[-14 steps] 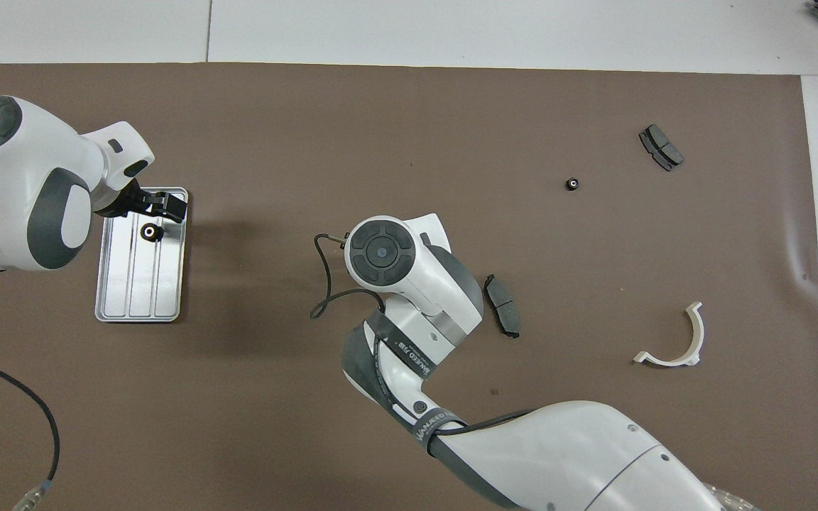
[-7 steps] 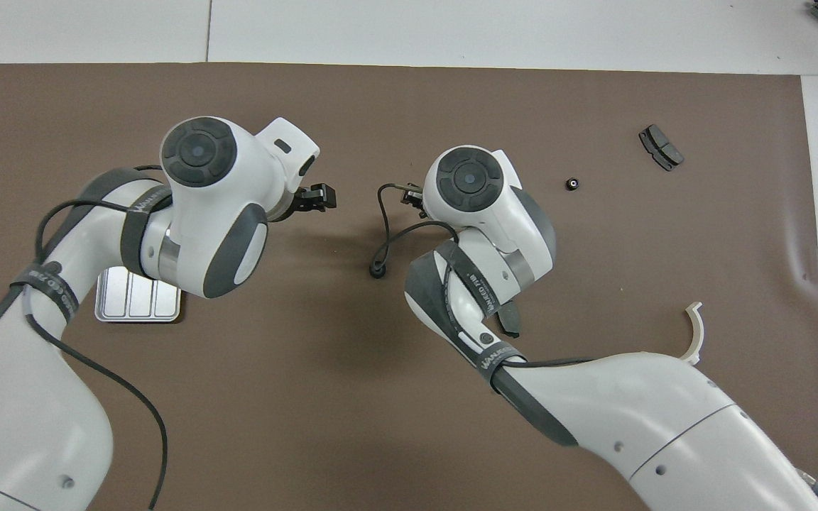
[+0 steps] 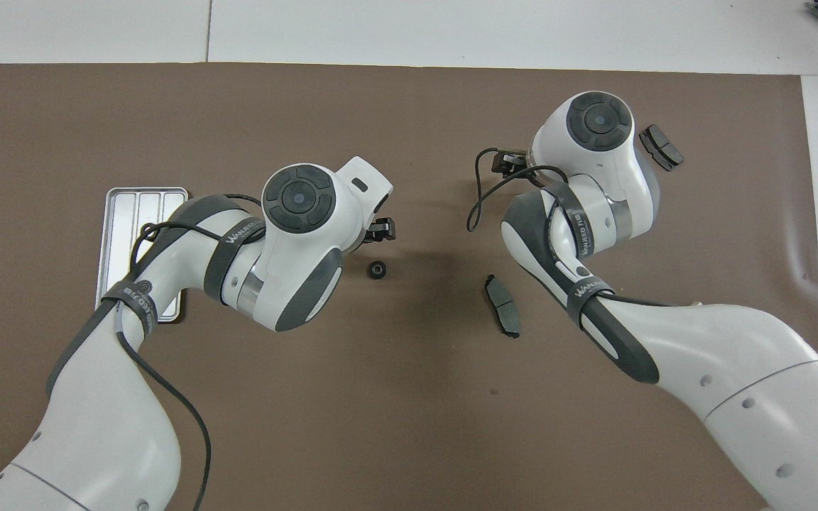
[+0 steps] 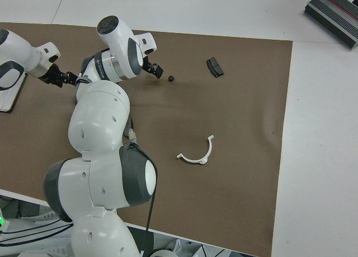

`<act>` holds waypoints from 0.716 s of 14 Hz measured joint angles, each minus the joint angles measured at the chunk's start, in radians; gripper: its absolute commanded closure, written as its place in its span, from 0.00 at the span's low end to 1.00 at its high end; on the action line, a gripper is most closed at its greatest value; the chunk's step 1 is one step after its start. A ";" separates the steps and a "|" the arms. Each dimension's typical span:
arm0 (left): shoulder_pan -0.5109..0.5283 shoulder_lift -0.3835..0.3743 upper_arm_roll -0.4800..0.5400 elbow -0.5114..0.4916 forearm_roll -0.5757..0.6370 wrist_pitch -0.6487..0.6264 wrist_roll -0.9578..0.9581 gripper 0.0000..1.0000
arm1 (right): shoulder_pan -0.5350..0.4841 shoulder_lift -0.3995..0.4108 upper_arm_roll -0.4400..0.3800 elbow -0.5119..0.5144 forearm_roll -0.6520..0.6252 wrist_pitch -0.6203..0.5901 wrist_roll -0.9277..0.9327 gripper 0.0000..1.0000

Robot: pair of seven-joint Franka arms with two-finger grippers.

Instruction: Pick bearing gear from pile to tray

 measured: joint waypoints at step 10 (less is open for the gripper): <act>-0.055 0.045 0.001 -0.045 0.000 0.053 -0.032 0.26 | -0.082 0.022 0.004 -0.012 0.056 0.003 -0.188 0.32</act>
